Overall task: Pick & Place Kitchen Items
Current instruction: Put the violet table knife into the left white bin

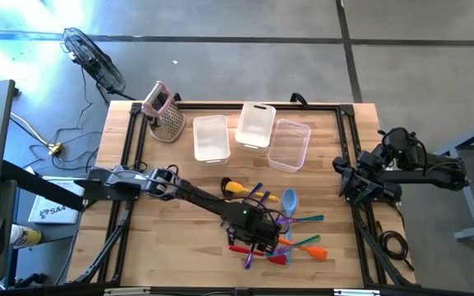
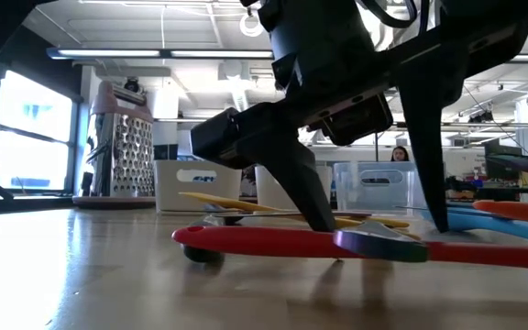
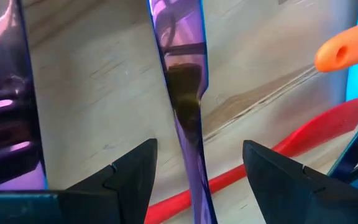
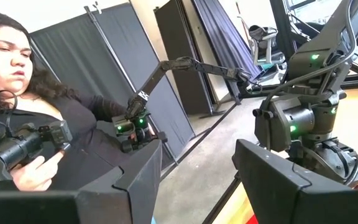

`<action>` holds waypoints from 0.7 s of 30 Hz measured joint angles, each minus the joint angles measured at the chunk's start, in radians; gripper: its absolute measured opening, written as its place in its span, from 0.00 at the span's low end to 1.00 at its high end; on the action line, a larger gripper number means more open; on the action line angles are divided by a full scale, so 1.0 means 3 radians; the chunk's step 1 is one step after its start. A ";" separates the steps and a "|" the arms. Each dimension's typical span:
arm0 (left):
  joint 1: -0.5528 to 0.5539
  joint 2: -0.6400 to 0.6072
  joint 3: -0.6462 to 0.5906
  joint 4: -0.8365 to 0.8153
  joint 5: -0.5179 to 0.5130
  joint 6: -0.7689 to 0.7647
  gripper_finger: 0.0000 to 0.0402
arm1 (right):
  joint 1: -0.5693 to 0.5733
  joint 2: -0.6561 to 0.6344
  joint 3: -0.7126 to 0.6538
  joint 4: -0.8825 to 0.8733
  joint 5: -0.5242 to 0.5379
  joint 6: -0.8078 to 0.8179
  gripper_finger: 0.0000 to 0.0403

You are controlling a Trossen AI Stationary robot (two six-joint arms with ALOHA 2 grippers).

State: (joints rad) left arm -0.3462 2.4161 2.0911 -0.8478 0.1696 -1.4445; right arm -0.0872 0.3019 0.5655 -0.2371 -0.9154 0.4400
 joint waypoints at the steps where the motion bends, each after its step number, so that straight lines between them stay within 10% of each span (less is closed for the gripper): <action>1: 0.0000 0.0000 0.0000 0.0000 -0.0001 0.0001 0.56 | 0.0000 0.0000 0.0000 -0.0001 -0.0001 0.0000 0.49; 21: -0.0001 0.0000 0.0000 0.0036 0.0008 0.0000 0.31 | 0.0000 0.0000 0.0000 0.0000 0.0000 0.0000 0.49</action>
State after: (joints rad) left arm -0.3466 2.4161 2.0911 -0.8371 0.1719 -1.4445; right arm -0.0872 0.3019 0.5655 -0.2371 -0.9154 0.4400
